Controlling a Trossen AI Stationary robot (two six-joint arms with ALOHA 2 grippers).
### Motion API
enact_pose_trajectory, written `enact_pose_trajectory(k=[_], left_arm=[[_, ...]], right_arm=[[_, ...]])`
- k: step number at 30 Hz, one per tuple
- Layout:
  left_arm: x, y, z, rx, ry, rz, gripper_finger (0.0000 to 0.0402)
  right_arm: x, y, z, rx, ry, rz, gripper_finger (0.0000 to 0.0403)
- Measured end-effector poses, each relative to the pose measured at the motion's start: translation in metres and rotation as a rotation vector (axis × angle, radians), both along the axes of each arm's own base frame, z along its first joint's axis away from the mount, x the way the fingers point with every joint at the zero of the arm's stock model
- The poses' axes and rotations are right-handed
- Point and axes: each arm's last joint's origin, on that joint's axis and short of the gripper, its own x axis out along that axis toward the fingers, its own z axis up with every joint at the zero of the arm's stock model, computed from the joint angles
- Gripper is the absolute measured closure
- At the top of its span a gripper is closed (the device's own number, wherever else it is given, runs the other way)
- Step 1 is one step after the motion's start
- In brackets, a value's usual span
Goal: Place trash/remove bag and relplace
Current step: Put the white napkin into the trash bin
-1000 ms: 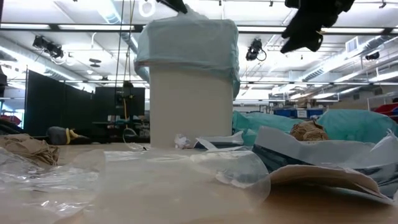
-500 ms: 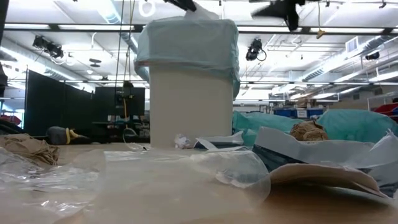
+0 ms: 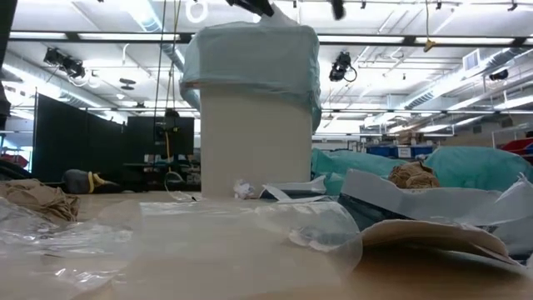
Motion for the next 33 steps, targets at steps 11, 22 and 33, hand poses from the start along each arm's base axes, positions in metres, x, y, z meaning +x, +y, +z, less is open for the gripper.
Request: enact_pose_trajectory(k=[11, 22, 33], left_arm=[[0.000, -0.002, 0.000, -0.019, -0.012, 0.006, 0.0212], [0.001, -0.004, 0.000, -0.061, -0.030, -0.015, 0.0212], [0.002, -0.006, 0.001, -0.062, -0.044, -0.029, 0.0212]], right_arm=[[0.011, -0.012, 0.027, -0.086, 0.059, 0.014, 0.0403], [0.021, -0.031, 0.018, -0.078, 0.070, 0.004, 0.0403], [0.038, -0.052, 0.000, -0.053, 0.099, -0.022, 0.0403]])
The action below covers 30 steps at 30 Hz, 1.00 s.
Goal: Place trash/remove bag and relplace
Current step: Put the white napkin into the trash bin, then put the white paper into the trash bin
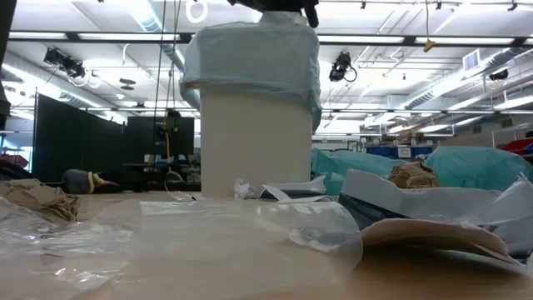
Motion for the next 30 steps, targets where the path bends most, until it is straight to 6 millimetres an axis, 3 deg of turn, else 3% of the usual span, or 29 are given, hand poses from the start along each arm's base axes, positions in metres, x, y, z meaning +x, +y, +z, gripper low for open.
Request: enact_pose_trajectory(k=[12, 20, 25, 30], left_arm=[[-0.001, -0.001, 0.000, -0.012, 0.003, -0.020, 0.0212], [-0.005, 0.001, 0.000, 0.061, 0.057, 0.053, 0.0212], [-0.019, 0.001, 0.024, 0.124, 0.041, 0.113, 0.0214], [-0.055, -0.008, 0.061, 0.043, -0.040, 0.097, 0.0225]], right_arm=[[-0.008, -0.029, -0.015, 0.041, 0.135, -0.119, 0.0403], [-0.010, -0.028, -0.017, 0.056, 0.163, -0.079, 0.0403], [-0.029, -0.019, 0.003, 0.027, 0.117, -0.069, 0.0403], [-0.070, -0.004, 0.034, -0.012, 0.055, -0.080, 0.0403]])
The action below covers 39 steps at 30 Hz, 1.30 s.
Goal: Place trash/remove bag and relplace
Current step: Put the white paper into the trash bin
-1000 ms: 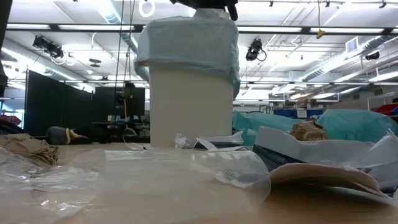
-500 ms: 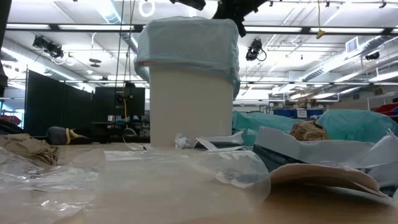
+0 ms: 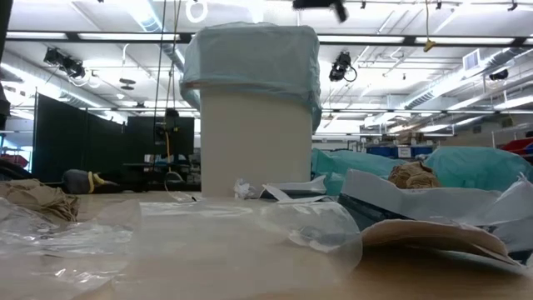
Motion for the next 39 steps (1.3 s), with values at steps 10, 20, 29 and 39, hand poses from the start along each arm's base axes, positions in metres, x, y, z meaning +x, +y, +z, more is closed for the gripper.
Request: enact_pose_trajectory(k=[10, 20, 29, 39], left_arm=[[-0.038, -0.027, -0.041, -0.458, 0.206, -0.109, 0.0236], [-0.040, -0.078, -0.134, -0.659, 0.131, -0.076, 0.0236], [-0.020, -0.098, -0.226, -0.610, -0.069, 0.011, 0.0236], [0.003, -0.100, -0.297, -0.572, -0.035, 0.024, 0.0236]], right_arm=[[-0.084, 0.037, -0.009, 0.081, 0.390, -0.043, 0.0403], [-0.103, 0.060, -0.023, 0.146, 0.574, -0.051, 0.0403], [-0.115, 0.071, -0.030, 0.126, 0.698, -0.005, 0.0403], [-0.147, 0.076, -0.051, 0.208, 0.719, -0.039, 0.0403]])
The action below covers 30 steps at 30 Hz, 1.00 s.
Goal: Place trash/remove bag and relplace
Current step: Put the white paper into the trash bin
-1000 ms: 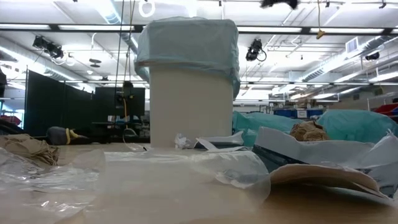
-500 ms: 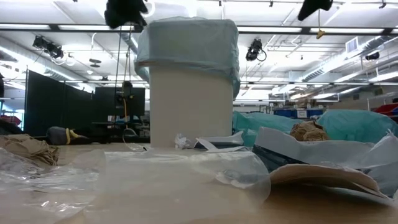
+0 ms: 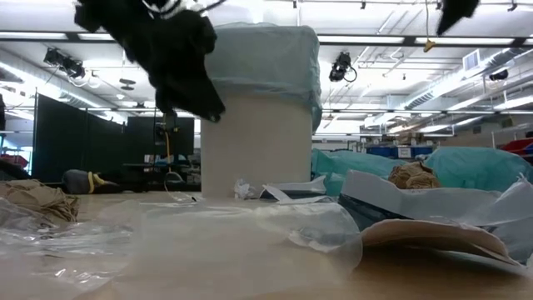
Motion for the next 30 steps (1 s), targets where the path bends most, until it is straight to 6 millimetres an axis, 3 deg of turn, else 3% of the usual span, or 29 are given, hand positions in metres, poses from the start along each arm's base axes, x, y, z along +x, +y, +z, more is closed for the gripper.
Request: enact_pose_trajectory(k=[8, 20, 30], left_arm=[[0.024, 0.002, -0.028, 0.225, 0.011, -0.063, 0.0236], [0.039, 0.012, -0.074, 0.327, 0.153, -0.104, 0.0236], [0.044, 0.014, -0.074, 0.398, 0.128, -0.011, 0.0236]], right_arm=[[-0.007, 0.003, -0.034, 0.106, -0.127, -0.018, 0.0403], [-0.004, 0.004, -0.040, 0.178, -0.147, 0.004, 0.0402], [-0.003, 0.005, -0.040, 0.195, -0.152, 0.011, 0.0402]])
